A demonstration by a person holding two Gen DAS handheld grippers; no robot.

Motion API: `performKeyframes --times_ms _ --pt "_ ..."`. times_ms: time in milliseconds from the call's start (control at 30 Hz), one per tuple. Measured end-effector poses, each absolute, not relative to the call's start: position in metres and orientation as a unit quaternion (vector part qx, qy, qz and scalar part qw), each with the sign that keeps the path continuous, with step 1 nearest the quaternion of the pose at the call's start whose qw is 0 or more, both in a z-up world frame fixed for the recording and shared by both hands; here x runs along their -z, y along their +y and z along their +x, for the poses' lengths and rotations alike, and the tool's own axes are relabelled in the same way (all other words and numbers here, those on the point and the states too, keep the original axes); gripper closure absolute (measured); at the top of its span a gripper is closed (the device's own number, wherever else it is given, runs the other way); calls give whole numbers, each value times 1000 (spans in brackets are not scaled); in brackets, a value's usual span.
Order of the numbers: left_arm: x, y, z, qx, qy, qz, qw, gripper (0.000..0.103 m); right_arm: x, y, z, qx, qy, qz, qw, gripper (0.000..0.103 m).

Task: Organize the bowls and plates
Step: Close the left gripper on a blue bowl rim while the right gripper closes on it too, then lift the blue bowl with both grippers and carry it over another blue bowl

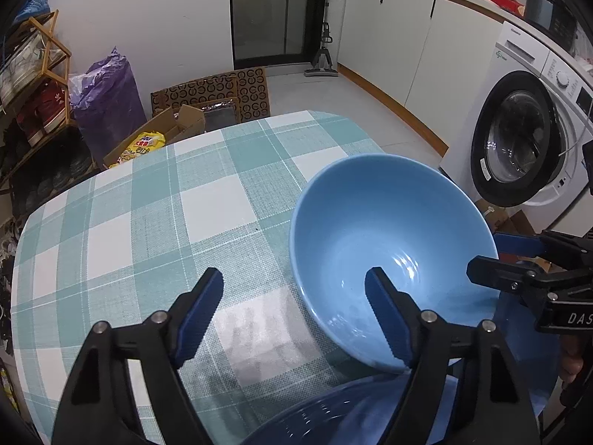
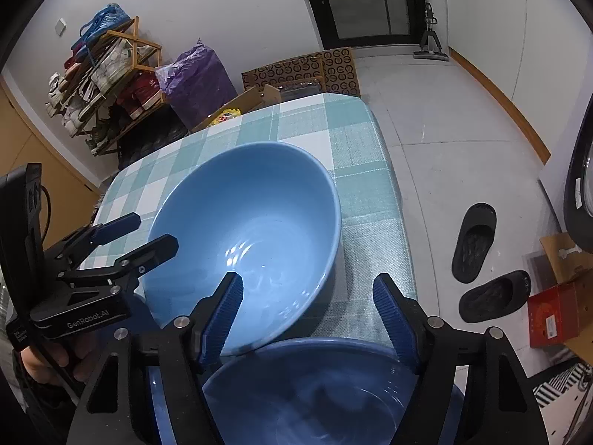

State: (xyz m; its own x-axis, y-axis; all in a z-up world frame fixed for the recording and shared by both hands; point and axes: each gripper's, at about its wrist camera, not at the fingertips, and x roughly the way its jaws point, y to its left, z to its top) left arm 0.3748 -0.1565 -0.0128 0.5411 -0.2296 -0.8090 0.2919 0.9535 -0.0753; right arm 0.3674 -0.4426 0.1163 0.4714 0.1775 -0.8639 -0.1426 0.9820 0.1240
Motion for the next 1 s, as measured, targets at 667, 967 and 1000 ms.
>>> performKeyframes --times_ms 667,967,1000 --pt "16 -159 373 170 457 28 873 90 -112 -436 364 -88 507 -8 857 79" --pt "15 -159 372 170 453 27 875 91 -111 -435 364 -82 506 -11 858 82" --pt "14 -159 372 170 452 27 875 91 -112 -435 364 -82 506 -11 859 82"
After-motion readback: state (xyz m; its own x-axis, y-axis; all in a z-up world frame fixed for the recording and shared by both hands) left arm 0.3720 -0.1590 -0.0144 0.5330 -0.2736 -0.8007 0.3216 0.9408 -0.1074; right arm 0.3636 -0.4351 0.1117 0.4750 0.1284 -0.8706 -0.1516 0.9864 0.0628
